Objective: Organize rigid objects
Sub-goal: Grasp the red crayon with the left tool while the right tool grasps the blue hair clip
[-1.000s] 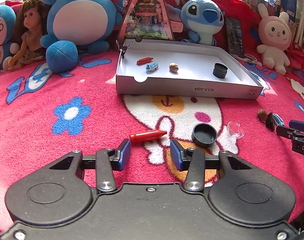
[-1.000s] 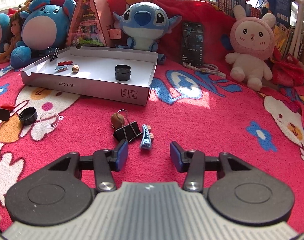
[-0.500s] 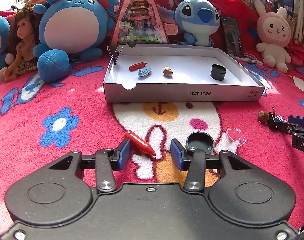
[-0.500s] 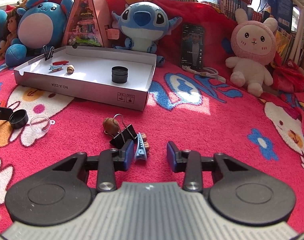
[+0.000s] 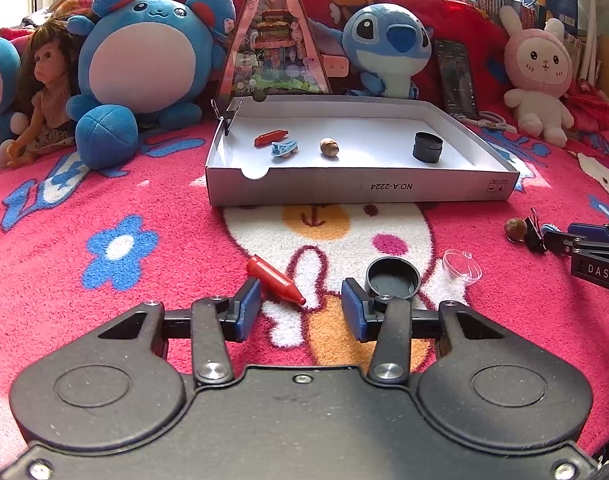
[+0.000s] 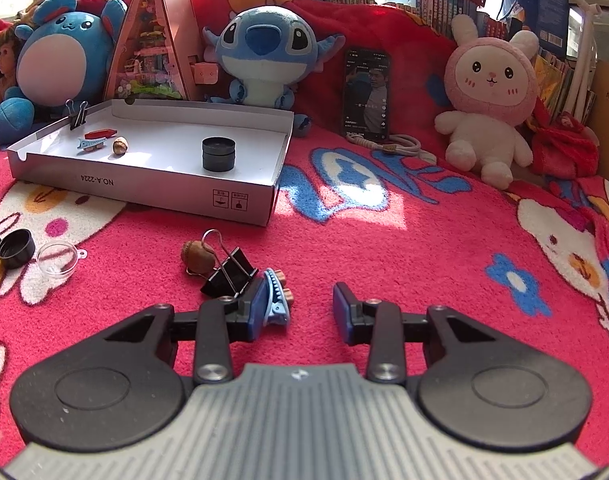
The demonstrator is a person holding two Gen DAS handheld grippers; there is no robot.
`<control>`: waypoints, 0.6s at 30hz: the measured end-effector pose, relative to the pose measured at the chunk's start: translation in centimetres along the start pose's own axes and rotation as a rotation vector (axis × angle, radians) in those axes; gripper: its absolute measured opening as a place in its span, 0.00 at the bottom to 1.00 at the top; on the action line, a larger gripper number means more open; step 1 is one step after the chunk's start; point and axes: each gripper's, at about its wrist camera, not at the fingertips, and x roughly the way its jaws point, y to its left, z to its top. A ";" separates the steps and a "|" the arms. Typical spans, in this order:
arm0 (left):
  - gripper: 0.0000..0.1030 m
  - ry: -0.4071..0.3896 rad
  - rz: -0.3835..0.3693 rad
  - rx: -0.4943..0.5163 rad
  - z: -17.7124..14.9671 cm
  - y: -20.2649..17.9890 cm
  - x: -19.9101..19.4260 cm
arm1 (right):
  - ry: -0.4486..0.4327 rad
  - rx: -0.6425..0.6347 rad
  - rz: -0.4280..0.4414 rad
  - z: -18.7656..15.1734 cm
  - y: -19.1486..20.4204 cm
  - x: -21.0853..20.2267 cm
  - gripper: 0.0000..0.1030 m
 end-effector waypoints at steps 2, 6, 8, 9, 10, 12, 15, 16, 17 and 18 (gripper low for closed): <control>0.42 -0.006 0.005 -0.004 0.0 0.2 -0.1 | 0.001 0.006 0.001 0.0 -0.1 0.1 0.44; 0.42 -0.009 0.006 0.025 0.2 0.5 0.3 | -0.001 0.009 0.006 -0.1 -0.1 0.2 0.44; 0.43 -0.013 0.001 0.049 0.3 0.6 0.5 | -0.004 0.006 0.006 -0.2 0.0 0.2 0.44; 0.47 -0.015 0.005 0.067 0.4 0.5 0.6 | -0.006 0.004 0.006 -0.2 0.0 0.2 0.44; 0.49 -0.021 0.015 0.091 0.4 0.5 0.8 | -0.007 0.002 0.007 -0.3 0.0 0.2 0.44; 0.49 -0.024 0.031 0.114 0.4 0.4 1.0 | -0.009 0.000 0.008 -0.3 0.0 0.2 0.44; 0.12 -0.003 -0.012 0.076 0.3 0.6 1.1 | -0.013 0.006 0.013 -0.4 0.1 0.2 0.36; 0.10 -0.001 -0.021 0.065 0.3 0.6 0.9 | -0.013 0.012 0.022 -0.4 0.1 0.1 0.32; 0.10 -0.003 -0.016 0.068 0.3 0.4 0.7 | -0.013 0.018 0.032 -0.4 0.1 0.0 0.22; 0.10 -0.010 -0.015 0.078 0.3 0.2 0.5 | -0.013 0.019 0.038 -0.4 0.2 -0.1 0.18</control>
